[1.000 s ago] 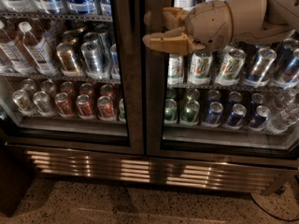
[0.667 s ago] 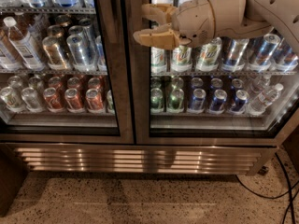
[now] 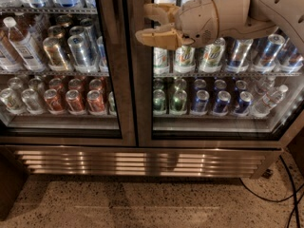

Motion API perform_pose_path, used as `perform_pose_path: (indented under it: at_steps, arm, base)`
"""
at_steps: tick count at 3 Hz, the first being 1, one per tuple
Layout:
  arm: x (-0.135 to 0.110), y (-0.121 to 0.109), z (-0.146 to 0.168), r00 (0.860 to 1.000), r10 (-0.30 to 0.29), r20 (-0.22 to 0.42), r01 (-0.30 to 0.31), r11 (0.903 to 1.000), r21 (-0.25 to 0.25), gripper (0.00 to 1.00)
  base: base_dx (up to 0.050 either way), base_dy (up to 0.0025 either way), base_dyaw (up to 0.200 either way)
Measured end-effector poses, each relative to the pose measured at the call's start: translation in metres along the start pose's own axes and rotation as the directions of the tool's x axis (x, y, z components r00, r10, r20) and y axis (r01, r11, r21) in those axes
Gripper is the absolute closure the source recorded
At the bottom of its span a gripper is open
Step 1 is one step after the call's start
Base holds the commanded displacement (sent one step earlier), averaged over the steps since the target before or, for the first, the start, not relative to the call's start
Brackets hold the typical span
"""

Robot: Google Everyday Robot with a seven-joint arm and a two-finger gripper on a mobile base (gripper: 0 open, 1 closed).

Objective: Open right fridge door

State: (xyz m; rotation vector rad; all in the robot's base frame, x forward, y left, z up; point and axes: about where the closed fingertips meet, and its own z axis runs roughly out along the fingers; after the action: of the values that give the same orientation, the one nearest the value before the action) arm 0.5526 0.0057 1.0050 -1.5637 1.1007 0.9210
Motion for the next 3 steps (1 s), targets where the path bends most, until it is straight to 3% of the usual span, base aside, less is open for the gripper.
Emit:
perform_pose_path:
  at_steps: [3]
  arm:
    - [0.0, 0.0, 0.0001, 1.0, 0.0, 0.0, 0.0, 1.0, 0.0, 0.18]
  base:
    - [0.0, 0.0, 0.0]
